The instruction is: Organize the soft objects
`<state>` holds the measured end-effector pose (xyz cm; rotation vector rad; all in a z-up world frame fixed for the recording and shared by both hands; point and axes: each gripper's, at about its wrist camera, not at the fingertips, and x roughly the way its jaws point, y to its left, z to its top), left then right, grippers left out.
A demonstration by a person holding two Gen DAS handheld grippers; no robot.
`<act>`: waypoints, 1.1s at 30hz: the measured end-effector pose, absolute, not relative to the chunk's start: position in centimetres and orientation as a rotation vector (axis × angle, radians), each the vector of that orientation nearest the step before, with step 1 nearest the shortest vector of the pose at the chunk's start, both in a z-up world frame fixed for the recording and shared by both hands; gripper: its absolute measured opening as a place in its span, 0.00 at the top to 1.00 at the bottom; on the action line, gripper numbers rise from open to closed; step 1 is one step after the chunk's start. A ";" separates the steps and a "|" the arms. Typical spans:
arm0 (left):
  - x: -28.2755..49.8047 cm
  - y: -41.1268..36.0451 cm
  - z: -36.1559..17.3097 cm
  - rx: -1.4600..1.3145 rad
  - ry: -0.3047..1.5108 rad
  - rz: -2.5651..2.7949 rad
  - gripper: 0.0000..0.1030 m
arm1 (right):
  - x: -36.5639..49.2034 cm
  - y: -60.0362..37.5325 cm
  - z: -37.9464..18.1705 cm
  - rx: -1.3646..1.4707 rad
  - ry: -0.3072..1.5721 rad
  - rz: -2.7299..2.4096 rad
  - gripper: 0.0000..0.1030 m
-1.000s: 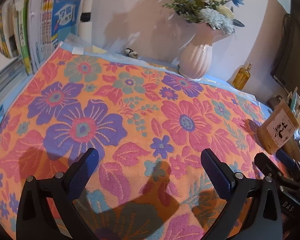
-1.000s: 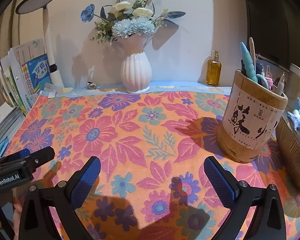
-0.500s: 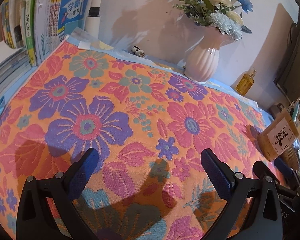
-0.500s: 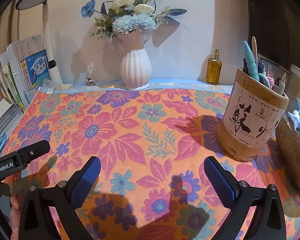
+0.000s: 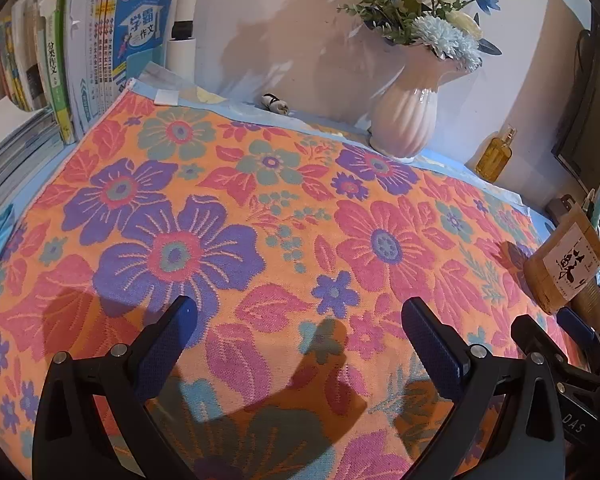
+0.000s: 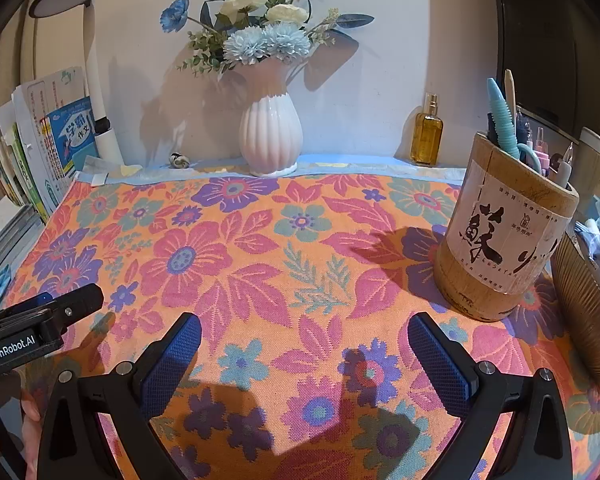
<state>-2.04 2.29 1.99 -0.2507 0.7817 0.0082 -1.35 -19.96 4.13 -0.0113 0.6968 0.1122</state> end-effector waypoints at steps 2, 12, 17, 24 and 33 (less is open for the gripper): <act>-2.1 2.0 2.0 -0.238 0.780 0.013 0.01 | -1.3 -20.0 4.1 -0.012 0.697 0.114 0.00; -2.2 0.7 2.3 -0.148 0.770 0.012 0.01 | -1.3 -20.0 4.0 -0.015 0.698 0.115 0.00; -2.1 0.6 2.3 -0.127 0.774 0.007 0.01 | -1.3 -19.9 4.0 -0.015 0.700 0.116 0.00; -2.1 0.0 2.2 -0.096 0.777 0.004 0.01 | -1.2 -19.9 3.9 -0.019 0.703 0.119 0.00; -2.3 -1.2 2.2 -0.024 0.776 -0.024 0.01 | -1.2 -19.9 4.0 -0.018 0.703 0.120 0.00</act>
